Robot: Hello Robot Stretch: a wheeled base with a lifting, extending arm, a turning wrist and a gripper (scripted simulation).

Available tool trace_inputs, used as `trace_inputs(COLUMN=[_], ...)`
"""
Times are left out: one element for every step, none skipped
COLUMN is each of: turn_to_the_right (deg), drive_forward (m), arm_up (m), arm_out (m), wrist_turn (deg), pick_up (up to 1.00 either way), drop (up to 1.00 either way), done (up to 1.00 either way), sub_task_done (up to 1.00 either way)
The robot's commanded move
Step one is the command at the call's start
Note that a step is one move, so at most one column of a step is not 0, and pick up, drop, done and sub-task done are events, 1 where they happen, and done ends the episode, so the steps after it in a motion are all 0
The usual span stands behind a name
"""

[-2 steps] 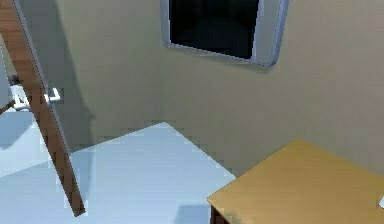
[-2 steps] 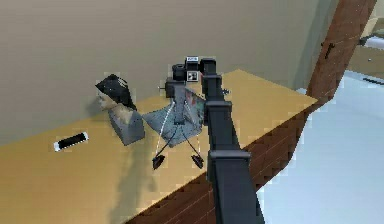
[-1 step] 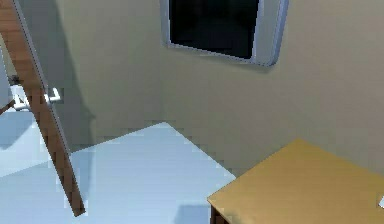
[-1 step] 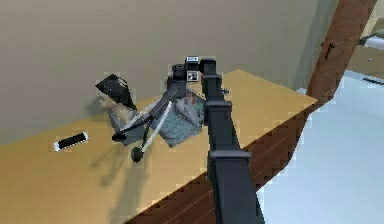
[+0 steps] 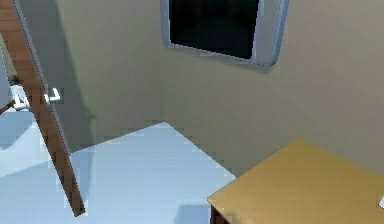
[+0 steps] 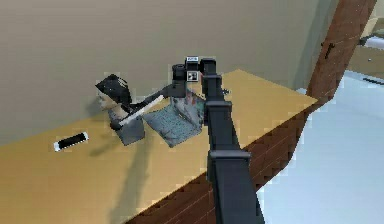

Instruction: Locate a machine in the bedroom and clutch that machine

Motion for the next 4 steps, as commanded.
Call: trace_inputs(turn_to_the_right=[0.0,0.0,0.0,0.0], drive_forward=[0.0,0.0,0.0,0.0], arm_up=[0.0,0.0,-0.3,0.0], arm_out=[0.0,0.0,0.0,0.0], wrist_turn=[45.0,21.0,0.0,0.0], pick_up=[0.0,0.0,0.0,1.0], drop=[0.0,0.0,0.0,0.0], done=[0.0,0.0,0.0,0.0], sub_task_done=[0.0,0.0,0.0,0.0])
